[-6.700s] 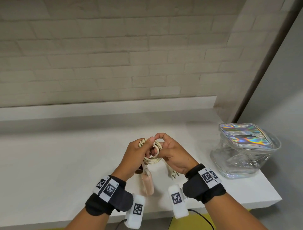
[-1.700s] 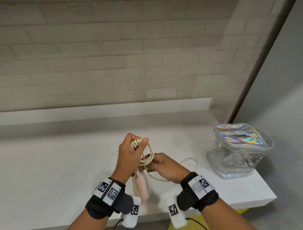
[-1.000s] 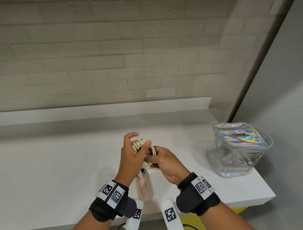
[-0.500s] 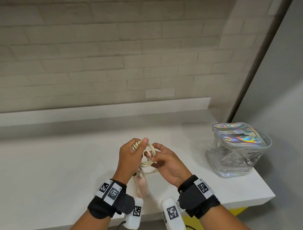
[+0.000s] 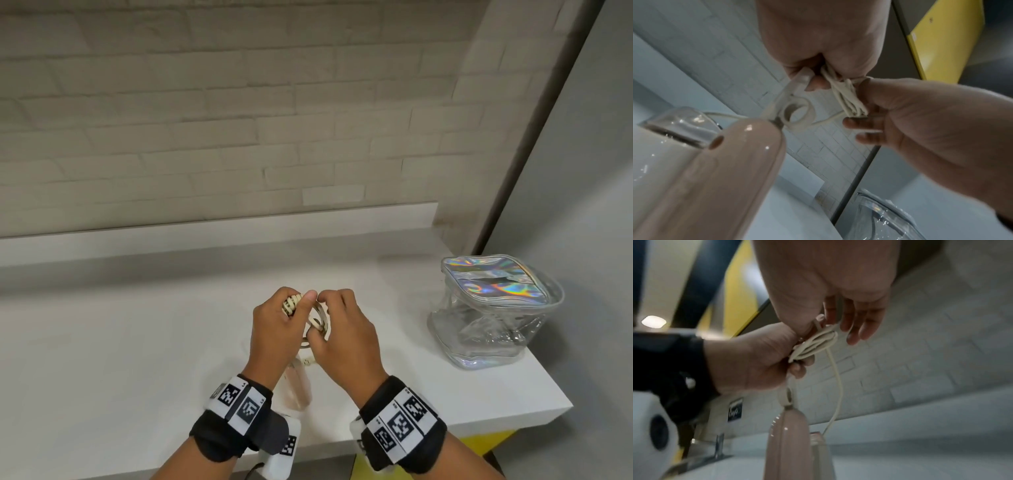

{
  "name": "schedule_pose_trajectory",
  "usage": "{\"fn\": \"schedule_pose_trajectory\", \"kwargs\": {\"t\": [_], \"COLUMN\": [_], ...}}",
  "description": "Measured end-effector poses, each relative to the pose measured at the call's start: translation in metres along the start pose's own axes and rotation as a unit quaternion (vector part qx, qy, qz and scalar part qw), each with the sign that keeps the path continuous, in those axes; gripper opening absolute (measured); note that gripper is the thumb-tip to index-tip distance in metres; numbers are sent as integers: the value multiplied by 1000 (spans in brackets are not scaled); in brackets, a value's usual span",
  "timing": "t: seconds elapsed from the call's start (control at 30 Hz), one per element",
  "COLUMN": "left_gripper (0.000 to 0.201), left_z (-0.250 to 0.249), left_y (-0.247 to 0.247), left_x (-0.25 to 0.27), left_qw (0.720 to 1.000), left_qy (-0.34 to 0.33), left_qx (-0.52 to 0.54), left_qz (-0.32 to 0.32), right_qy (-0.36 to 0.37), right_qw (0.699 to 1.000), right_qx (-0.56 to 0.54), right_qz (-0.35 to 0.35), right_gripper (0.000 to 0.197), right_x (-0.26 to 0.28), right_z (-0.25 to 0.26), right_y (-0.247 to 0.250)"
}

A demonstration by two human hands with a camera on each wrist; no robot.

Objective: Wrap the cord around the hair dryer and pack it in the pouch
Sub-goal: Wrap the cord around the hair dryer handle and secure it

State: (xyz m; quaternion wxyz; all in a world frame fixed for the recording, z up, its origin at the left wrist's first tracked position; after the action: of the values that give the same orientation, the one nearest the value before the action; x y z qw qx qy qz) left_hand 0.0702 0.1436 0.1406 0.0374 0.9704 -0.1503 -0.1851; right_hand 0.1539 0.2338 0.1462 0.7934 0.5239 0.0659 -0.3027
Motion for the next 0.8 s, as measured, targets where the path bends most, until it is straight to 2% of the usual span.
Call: {"fn": "schedule_pose_trajectory", "kwargs": {"t": [0.07,0.13,0.17,0.2,0.23,0.27,0.3,0.33,0.37,0.43,0.53,0.6,0.67,0.73,0.77,0.8], "left_gripper": [25,25,25,25,26,27,27,28,27,27,25,23,22,22,22,22], "left_z": [3,4,5,5,6,6,7,8,9,12,14,15,15,15,15,14], "left_y": [-1,-2,0,2,5,9,13,15,17,19,21,24,27,25,24,22], "left_x": [0,-2,-4,-6,-9,-11,-14,-16,-18,-21,-24,-26,-28,-28,-27,-26], "left_qw": [1000,1000,999,999,999,998,998,998,998,997,997,997,997,999,999,999], "left_qy": [-6,-6,-3,0,4,6,7,10,13,20,23,29,33,34,32,32], "left_qx": [-9,-12,-9,0,10,13,10,6,3,3,3,3,2,4,3,2], "left_qz": [-13,-28,-33,-40,-50,-57,-61,-63,-66,-75,-73,-71,-64,-32,-19,-14], "right_qy": [31,27,10,-10,-35,-67,-96,-119,-133,-149,-153,-132,-109,-124,-150,-180], "right_qw": [996,993,997,1000,991,964,928,894,878,892,916,937,951,941,917,875], "right_qx": [68,80,62,17,-73,-184,-287,-360,-389,-348,-308,-268,-220,-229,-282,-365], "right_qz": [-46,-79,-50,17,104,178,219,237,244,247,206,182,188,217,240,263], "right_gripper": [15,3,9,14,18,21,24,26,28,27,13,10,14,16,16,15], "right_x": [1,1,0,-2,-6,-8,-8,-7,-5,1,8,11,13,13,11,9], "right_z": [3,7,9,8,5,3,2,0,-2,-6,-16,-24,-30,-32,-32,-31], "right_y": [2,7,10,14,19,25,31,35,37,37,37,39,39,40,42,45]}}
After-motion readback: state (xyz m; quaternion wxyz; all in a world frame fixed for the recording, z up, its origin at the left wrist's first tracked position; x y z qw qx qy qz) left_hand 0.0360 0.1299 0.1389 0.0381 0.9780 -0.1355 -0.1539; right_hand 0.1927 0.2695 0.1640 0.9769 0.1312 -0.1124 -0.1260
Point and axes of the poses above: each hand's wrist, its own x-axis away from the middle knuckle, its own y-axis out of the back of the hand, z = x × y, the point moved 1 cm from there along -x, towards the middle knuckle, and after that the axes turned 11 degrees about x, right-handed, at the moved point
